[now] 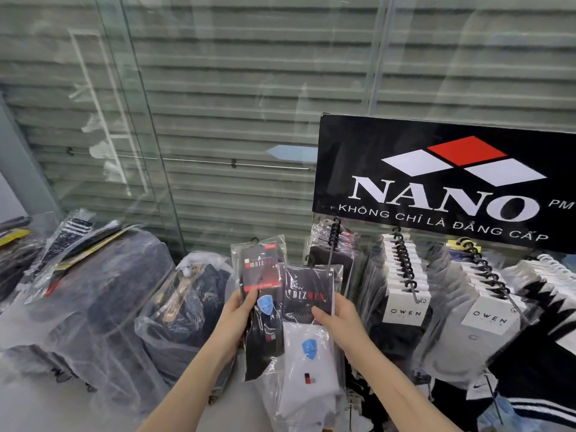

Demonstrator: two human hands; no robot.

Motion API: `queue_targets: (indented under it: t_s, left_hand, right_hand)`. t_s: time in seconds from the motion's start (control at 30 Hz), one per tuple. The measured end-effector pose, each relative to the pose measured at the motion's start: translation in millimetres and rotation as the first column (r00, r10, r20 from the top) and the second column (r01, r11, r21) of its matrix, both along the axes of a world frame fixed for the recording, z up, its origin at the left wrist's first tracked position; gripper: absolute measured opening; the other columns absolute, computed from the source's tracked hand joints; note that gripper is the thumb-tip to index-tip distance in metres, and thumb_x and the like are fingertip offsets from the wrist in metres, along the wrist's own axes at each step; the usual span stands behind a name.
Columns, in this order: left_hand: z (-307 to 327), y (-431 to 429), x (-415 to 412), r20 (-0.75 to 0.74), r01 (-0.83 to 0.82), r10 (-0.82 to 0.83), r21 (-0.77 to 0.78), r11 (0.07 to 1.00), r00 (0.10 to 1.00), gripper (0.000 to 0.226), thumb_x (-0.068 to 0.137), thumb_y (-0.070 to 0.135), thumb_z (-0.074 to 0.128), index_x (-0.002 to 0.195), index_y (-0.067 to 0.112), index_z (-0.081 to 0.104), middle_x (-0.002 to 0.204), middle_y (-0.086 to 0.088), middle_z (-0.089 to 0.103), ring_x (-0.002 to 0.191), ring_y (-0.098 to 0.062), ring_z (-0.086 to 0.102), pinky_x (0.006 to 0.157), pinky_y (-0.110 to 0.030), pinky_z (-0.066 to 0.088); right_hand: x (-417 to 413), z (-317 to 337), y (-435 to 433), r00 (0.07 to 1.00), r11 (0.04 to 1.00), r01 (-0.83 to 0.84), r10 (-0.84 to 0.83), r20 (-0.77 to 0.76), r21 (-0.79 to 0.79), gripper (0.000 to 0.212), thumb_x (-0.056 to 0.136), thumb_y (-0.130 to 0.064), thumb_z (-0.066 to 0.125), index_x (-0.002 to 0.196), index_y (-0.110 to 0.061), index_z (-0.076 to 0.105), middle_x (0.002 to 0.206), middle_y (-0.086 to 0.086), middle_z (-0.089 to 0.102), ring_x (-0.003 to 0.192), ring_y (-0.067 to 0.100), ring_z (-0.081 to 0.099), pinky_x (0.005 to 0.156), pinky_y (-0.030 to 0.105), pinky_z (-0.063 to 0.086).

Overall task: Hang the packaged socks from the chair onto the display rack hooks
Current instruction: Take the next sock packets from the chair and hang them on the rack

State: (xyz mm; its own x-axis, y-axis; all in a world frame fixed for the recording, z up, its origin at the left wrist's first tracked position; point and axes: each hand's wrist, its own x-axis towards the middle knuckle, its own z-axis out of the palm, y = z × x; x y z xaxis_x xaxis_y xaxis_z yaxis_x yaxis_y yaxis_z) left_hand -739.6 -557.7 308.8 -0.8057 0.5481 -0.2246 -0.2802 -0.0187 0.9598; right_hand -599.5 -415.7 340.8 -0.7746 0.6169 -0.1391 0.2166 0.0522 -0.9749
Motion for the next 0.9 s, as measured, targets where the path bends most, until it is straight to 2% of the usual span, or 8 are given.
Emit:
queue_targets:
  t_s: [0.13, 0.27, 0.4, 0.5, 0.67, 0.73, 0.83, 0.9]
  left_hand:
    - [-1.4, -3.3, -6.7, -0.021, -0.088, 0.088, -0.001, 0.996, 0.996, 0.021, 0.097, 0.025, 0.050, 0.114, 0.016, 0.059, 0.115, -0.012, 0.068, 0.105, -0.029, 0.065, 0.098, -0.049, 0.048]
    - [3.0, -5.4, -7.3, -0.068, -0.123, 0.122, -0.004, 0.992, 0.990, 0.011, 0.097, 0.027, 0.051, 0.102, 0.026, 0.061, 0.113, -0.002, 0.068, 0.105, -0.018, 0.063, 0.095, -0.037, 0.047]
    - [4.7, -6.9, -5.4, -0.089, -0.093, 0.090, -0.022, 0.995, 0.992, 0.014, 0.097, 0.028, 0.050, 0.107, 0.026, 0.059, 0.117, 0.001, 0.065, 0.114, -0.018, 0.058, 0.106, -0.039, 0.040]
    - [3.9, -7.5, -4.3, -0.093, -0.084, 0.082, -0.014, 0.996, 0.992, 0.024, 0.098, 0.028, 0.049, 0.119, 0.020, 0.056, 0.127, -0.004, 0.062, 0.121, -0.021, 0.055, 0.111, -0.044, 0.036]
    - [4.5, -10.3, -3.7, -0.085, -0.075, 0.075, 0.001, 0.997, 0.994, 0.019, 0.098, 0.028, 0.050, 0.115, 0.023, 0.056, 0.122, 0.000, 0.062, 0.119, -0.018, 0.055, 0.110, -0.041, 0.036]
    - [4.5, -11.8, -4.7, -0.080, -0.072, 0.073, 0.009, 0.997, 0.994, 0.017, 0.098, 0.028, 0.050, 0.113, 0.023, 0.056, 0.119, 0.002, 0.063, 0.117, -0.017, 0.055, 0.109, -0.039, 0.037]
    - [6.8, -11.1, -3.7, -0.086, -0.077, 0.078, 0.017, 0.997, 0.993, 0.016, 0.098, 0.027, 0.050, 0.111, 0.023, 0.057, 0.113, 0.004, 0.065, 0.110, -0.015, 0.059, 0.098, -0.033, 0.043]
    - [7.4, -11.0, -1.7, -0.090, -0.066, 0.067, 0.015, 0.998, 0.994, 0.018, 0.097, 0.029, 0.050, 0.112, 0.023, 0.058, 0.113, 0.006, 0.065, 0.103, -0.009, 0.061, 0.088, -0.027, 0.047]
  right_hand:
    - [16.2, -15.9, -1.4, 0.989, 0.987, 0.149, -0.149, -0.005, 0.066, 0.030, 0.088, -0.003, 0.057, 0.117, -0.010, 0.057, 0.116, 0.006, 0.064, 0.108, 0.018, 0.057, 0.091, 0.027, 0.041]
    - [18.6, -22.1, -0.9, 0.953, 0.940, 0.293, -0.302, 0.026, 0.172, 0.034, 0.092, -0.007, 0.051, 0.126, -0.005, 0.048, 0.116, 0.013, 0.059, 0.116, 0.030, 0.047, 0.094, 0.034, 0.040]
    - [15.5, -5.4, 0.4, 0.951, 0.913, 0.310, -0.296, -0.092, 0.266, 0.007, 0.091, -0.001, 0.047, 0.089, -0.005, 0.043, 0.080, 0.011, 0.050, 0.078, 0.022, 0.043, 0.061, 0.027, 0.035]
    - [13.1, 1.1, 2.4, 0.961, 0.899, 0.277, -0.259, -0.098, 0.339, 0.010, 0.092, -0.006, 0.048, 0.087, -0.001, 0.041, 0.076, 0.018, 0.050, 0.071, 0.023, 0.041, 0.055, 0.026, 0.031]
    - [12.7, 3.3, 4.1, 0.972, 0.895, 0.234, -0.218, -0.086, 0.380, 0.021, 0.092, -0.005, 0.050, 0.077, -0.017, 0.040, 0.070, 0.000, 0.050, 0.067, 0.012, 0.044, 0.056, 0.015, 0.032]
    - [9.6, 1.7, 5.8, 0.979, 0.913, 0.203, -0.190, -0.069, 0.355, 0.014, 0.091, -0.005, 0.050, 0.082, -0.014, 0.044, 0.077, 0.001, 0.054, 0.076, 0.016, 0.050, 0.059, 0.014, 0.036]
    - [2.4, -1.1, 7.5, 0.980, 0.919, 0.193, -0.197, -0.021, 0.343, 0.009, 0.092, -0.008, 0.050, 0.089, -0.005, 0.042, 0.079, -0.001, 0.050, 0.086, 0.023, 0.050, 0.061, 0.019, 0.036]
    - [-4.3, -0.6, 7.3, 0.972, 0.914, 0.213, -0.234, 0.020, 0.345, 0.013, 0.093, -0.012, 0.049, 0.091, -0.003, 0.040, 0.081, 0.006, 0.052, 0.091, 0.031, 0.051, 0.069, 0.035, 0.042]
